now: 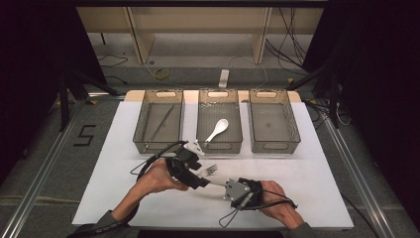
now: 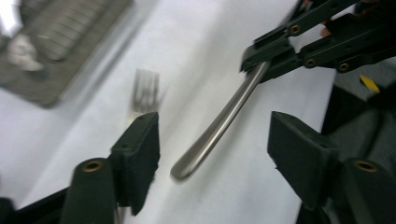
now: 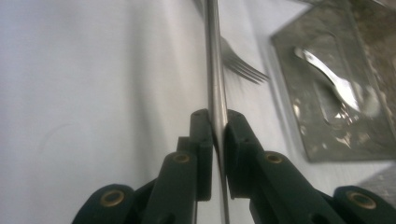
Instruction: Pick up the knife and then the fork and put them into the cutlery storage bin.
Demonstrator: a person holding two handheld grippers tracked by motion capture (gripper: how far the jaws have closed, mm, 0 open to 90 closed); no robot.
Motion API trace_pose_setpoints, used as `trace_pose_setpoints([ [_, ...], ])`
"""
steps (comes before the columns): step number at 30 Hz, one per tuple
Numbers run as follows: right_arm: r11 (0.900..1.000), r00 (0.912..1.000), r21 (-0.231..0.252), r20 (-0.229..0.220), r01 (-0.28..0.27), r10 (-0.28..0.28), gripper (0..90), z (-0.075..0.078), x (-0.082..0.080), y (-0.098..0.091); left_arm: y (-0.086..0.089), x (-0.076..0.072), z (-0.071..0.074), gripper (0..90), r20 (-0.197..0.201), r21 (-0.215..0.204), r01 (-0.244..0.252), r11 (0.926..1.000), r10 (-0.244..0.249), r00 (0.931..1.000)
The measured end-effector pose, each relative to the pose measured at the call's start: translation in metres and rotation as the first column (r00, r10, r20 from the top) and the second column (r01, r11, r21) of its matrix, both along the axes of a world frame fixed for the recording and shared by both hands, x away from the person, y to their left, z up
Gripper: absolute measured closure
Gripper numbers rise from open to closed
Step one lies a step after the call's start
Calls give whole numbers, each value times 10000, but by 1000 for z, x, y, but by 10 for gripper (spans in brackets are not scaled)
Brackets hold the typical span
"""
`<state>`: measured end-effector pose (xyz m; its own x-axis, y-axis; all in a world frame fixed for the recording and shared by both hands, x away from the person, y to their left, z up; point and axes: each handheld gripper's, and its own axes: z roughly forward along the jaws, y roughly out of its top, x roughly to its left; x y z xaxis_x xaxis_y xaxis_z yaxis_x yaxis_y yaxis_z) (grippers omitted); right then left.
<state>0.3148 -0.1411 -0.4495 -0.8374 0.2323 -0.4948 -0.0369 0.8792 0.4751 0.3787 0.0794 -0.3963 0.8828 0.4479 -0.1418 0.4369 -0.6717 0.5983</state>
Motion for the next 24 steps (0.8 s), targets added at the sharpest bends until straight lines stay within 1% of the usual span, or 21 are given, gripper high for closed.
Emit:
trace_pose_setpoints([
  [1,9998,9999,82,6,160,-160,838,2,3,-3,3,1,0,287,93,-121,-153,9998,154,9998],
  [2,9987,9989,163,-44,477,-477,838,4,6,-9,5,2,0,257,189,-231,-261,9994,265,9995],
  [3,9987,9989,163,-44,477,-477,838,4,6,-9,8,3,0,257,316,-357,-422,9985,433,9986],
  [5,9965,9969,293,-82,786,-784,838,5,10,-14,14,4,1,227,513,-540,-662,9963,690,9963],
  [6,9935,9948,505,-99,1015,-1011,838,8,14,-21,17,4,1,214,625,-663,-751,9950,792,9949],
  [7,9935,9948,505,-99,1015,-1011,838,8,14,-21,20,4,1,214,721,-763,-830,9936,885,9935],
  [8,9921,9941,630,-76,1086,-1084,838,9,16,-24,23,4,0,208,760,-865,-970,9915,1037,9917],
  [10,9872,9910,870,-141,1335,-1328,838,13,19,-30,30,4,-2,199,902,-914,-1179,9888,1261,9879],
  [13,9797,9866,1163,-176,1632,-1623,838,20,25,-39,39,5,-5,188,1006,-916,-1507,9843,1597,9820],
  [15,9705,9806,1406,-214,1959,-1948,837,25,30,-45,45,5,-9,181,997,-920,-1680,9815,1770,9792],
  [17,9660,9772,1485,-163,2117,-2117,838,28,35,-50,50,6,-14,181,983,-853,-1826,9795,1906,9767],
  [18,9605,9735,1596,-230,2282,-2275,838,31,37,-53,52,5,-17,181,990,-841,-1935,9775,2014,9745],
  [19,9583,9726,1668,-215,2319,-2316,838,33,41,-56,54,5,-18,181,1021,-765,-1976,9773,2048,9735],
  [20,9531,9693,1776,-261,2452,-2445,838,34,43,-58,57,4,-19,181,1057,-787,-2056,9755,2132,9713],
  [21,9465,9654,1906,-321,2602,-2589,838,36,47,-60,61,3,-20,181,1147,-831,-2129,9735,2216,9684],
  [22,9380,9601,2053,-455,2792,-2759,838,39,53,-63,63,2,-20,181,1186,-956,-2214,9705,2319,9655],
  [23,9293,9542,2169,-551,2990,-2942,838,41,58,-66,65,1,-21,181,1239,-1110,-2289,9671,2420,9624],
  [24,9241,9506,2233,-592,3100,-3046,838,42,62,-67,69,0,-20,180,1335,-1324,-2343,9631,2516,9586],
])
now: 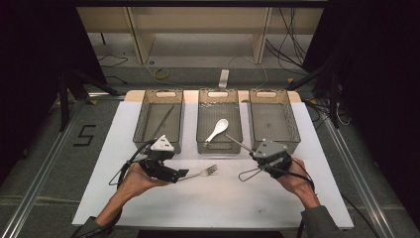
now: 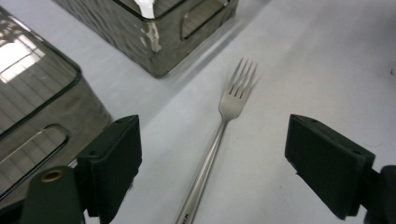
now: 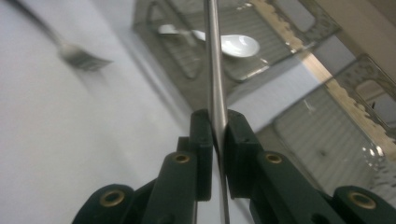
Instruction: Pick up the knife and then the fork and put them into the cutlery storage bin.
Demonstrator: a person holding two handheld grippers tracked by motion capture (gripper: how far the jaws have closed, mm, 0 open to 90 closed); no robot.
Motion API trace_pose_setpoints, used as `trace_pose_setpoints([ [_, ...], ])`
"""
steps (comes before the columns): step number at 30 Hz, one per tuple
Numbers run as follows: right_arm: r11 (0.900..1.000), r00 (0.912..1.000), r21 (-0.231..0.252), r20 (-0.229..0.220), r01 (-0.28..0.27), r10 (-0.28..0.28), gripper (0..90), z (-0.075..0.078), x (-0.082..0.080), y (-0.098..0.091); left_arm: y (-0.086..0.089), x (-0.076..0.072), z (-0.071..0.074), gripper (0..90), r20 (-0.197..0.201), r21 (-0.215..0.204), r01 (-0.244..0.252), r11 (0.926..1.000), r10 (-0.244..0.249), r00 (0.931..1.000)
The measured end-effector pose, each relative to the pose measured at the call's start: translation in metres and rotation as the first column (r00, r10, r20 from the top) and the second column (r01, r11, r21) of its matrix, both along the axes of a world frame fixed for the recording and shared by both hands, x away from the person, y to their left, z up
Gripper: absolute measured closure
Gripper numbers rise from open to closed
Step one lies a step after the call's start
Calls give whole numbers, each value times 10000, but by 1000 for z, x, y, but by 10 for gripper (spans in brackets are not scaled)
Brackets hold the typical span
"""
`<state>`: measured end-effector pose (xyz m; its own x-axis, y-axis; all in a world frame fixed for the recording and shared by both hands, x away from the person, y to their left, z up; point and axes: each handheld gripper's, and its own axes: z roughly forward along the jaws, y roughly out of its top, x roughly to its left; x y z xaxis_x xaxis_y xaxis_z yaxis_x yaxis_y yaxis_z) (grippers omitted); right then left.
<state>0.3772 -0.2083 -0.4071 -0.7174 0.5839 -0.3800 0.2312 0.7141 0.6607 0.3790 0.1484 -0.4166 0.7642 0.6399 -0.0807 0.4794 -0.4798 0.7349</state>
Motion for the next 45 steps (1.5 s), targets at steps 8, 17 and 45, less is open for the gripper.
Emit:
trace_pose_setpoints([
  [8,9927,9949,670,-57,1007,-1005,837,19,35,-12,13,-3,1,171,450,-738,-462,9962,496,9978],
  [17,9612,9719,1475,-710,2329,-2246,837,29,80,-26,16,-8,-3,160,550,-762,-469,9960,512,9972],
  [45,8546,8736,2064,-2199,4766,-4341,835,12,157,-42,17,-10,-5,160,496,-896,-427,9951,473,9976],
])
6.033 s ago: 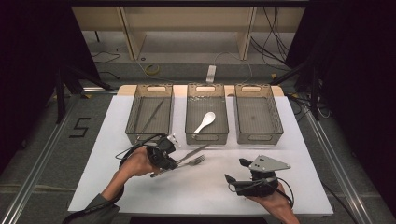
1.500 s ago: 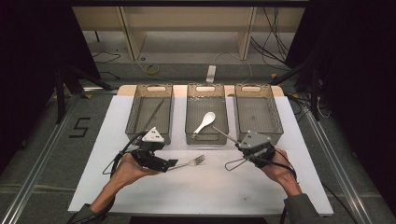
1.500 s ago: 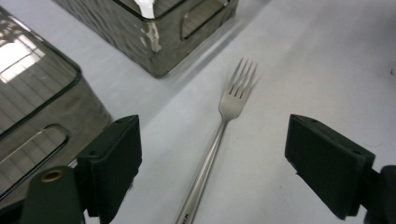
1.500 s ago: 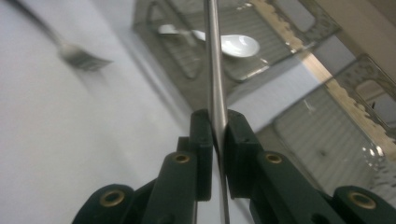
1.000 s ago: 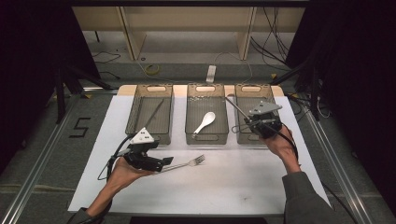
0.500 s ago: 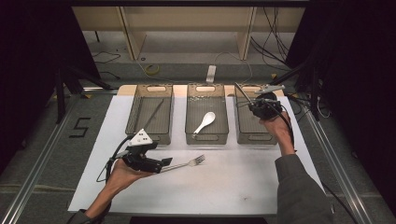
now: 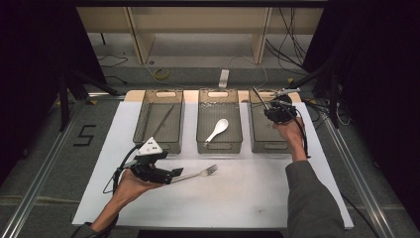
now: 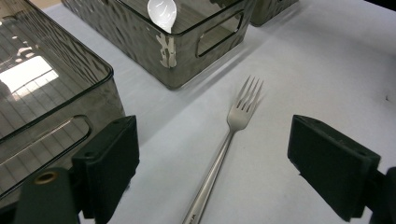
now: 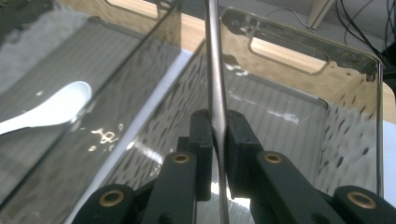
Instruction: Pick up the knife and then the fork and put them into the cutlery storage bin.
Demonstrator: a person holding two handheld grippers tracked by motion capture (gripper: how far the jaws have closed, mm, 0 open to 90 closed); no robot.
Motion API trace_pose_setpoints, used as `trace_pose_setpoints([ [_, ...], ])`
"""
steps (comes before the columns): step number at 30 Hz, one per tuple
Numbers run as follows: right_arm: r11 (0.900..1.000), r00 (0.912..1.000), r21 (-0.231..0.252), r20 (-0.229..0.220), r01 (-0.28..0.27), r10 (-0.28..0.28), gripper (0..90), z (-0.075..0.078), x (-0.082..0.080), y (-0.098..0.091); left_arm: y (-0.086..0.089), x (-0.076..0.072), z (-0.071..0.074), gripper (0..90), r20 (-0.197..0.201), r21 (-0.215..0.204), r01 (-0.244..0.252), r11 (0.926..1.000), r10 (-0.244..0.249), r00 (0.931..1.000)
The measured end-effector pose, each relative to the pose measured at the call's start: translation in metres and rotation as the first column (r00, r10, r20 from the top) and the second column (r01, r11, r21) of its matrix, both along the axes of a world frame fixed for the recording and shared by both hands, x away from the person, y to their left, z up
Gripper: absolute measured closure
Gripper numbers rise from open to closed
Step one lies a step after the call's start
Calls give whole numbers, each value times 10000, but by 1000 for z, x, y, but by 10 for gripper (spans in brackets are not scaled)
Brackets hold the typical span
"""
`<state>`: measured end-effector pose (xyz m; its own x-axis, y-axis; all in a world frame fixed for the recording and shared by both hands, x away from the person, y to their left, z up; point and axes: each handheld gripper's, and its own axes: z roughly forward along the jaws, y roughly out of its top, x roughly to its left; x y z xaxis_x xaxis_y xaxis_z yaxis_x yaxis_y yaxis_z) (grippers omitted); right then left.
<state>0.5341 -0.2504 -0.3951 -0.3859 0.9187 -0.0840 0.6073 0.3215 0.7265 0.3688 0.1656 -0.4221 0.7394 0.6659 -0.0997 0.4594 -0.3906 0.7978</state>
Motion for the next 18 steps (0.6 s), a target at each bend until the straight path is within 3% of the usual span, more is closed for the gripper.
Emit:
trace_pose_setpoints([
  [16,9977,9967,-15,-456,675,-675,820,-14,11,4,-2,0,-1,161,-93,38,75,10000,-74,9999],
  [18,9979,9972,-198,-418,617,-625,813,-15,12,4,-3,0,-1,161,-91,23,83,10000,-83,9999],
])
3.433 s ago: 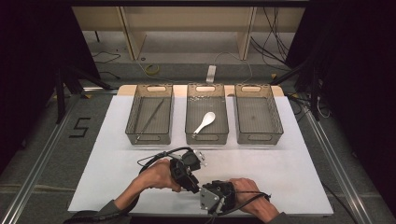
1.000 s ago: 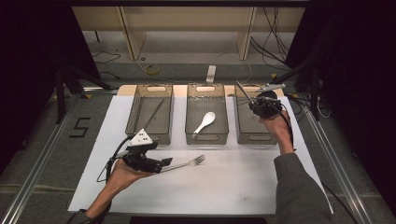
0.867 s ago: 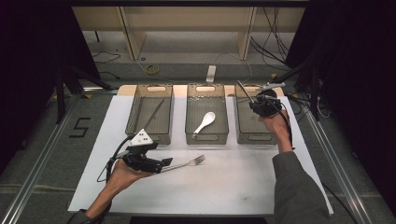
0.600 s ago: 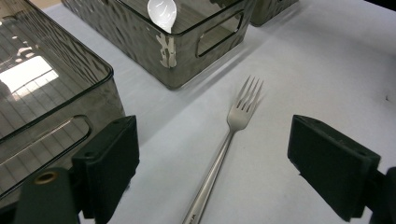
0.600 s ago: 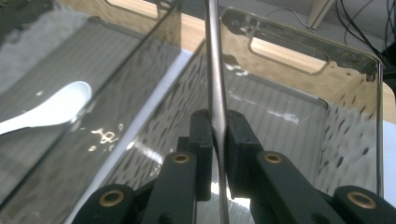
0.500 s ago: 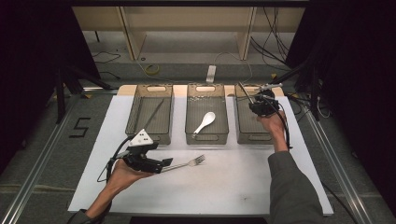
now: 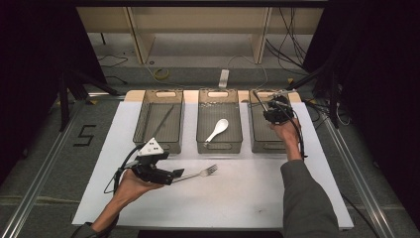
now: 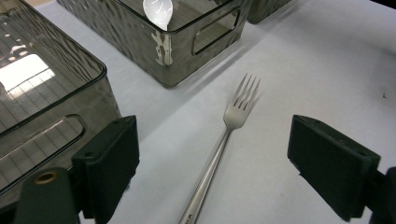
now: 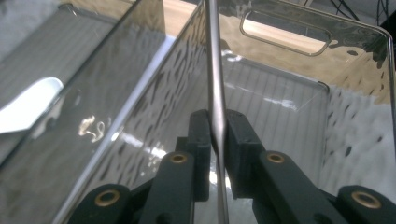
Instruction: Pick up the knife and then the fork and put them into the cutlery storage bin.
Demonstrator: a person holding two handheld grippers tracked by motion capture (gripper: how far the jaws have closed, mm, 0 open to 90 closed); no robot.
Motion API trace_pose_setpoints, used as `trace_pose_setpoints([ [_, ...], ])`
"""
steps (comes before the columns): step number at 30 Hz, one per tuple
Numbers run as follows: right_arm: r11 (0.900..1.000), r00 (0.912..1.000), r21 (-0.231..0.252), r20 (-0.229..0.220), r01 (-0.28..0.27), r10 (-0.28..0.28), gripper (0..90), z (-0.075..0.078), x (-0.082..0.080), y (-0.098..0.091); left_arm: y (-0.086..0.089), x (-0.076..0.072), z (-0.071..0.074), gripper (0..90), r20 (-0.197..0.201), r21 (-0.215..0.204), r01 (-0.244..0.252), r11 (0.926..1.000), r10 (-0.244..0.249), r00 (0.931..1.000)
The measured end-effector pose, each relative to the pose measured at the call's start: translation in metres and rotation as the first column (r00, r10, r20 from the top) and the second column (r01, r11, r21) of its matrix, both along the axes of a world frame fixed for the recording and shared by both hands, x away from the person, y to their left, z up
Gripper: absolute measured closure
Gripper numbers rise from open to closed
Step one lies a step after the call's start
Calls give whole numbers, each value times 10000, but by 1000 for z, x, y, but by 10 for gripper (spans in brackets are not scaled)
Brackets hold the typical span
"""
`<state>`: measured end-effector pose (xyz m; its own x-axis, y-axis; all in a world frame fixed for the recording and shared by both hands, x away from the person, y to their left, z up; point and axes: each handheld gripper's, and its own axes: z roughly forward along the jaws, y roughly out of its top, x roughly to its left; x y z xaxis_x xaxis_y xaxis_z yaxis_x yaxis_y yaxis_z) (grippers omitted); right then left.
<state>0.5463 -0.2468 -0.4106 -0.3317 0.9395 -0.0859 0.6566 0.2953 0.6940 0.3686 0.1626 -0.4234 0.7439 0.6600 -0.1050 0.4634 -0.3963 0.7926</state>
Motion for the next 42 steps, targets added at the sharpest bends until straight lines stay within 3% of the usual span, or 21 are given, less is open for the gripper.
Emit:
trace_pose_setpoints([
  [3,10000,9998,9,175,-13,13,809,0,1,-1,-1,0,0,161,-25,1,-23,10000,23,10000],
  [9,9998,9987,142,483,-157,150,755,19,2,1,0,0,0,162,-11,25,2,10000,-2,10000],
  [16,9971,9970,388,435,-658,641,570,29,-9,1,-1,0,0,162,-94,138,23,9999,-21,10000],
  [21,9904,9921,587,190,-1248,1239,454,34,-22,2,-1,2,-2,162,-199,263,11,9997,-6,9998],
  [24,9859,9882,709,317,-1518,1499,410,38,-34,3,-1,3,-2,162,-269,384,2,9993,8,9996],
  [27,9756,9802,981,437,-1966,1931,373,42,-52,7,-3,4,-4,168,-391,644,63,9979,-38,9992],
  [32,9523,9560,877,545,-2923,2884,332,43,-87,15,-10,5,-8,179,-695,1314,333,9908,-243,9973],
  [35,9402,9439,907,690,-3283,3229,329,39,-106,18,-14,6,-10,207,-857,2078,571,9765,-400,9955],
  [37,9342,9370,829,734,-3470,3415,325,34,-118,20,-16,9,-12,224,-1120,2255,701,9717,-457,9927],
  [42,9170,9246,1246,914,-3789,3697,319,23,-140,20,-23,14,-14,270,-1611,2757,898,9570,-461,9859],
])
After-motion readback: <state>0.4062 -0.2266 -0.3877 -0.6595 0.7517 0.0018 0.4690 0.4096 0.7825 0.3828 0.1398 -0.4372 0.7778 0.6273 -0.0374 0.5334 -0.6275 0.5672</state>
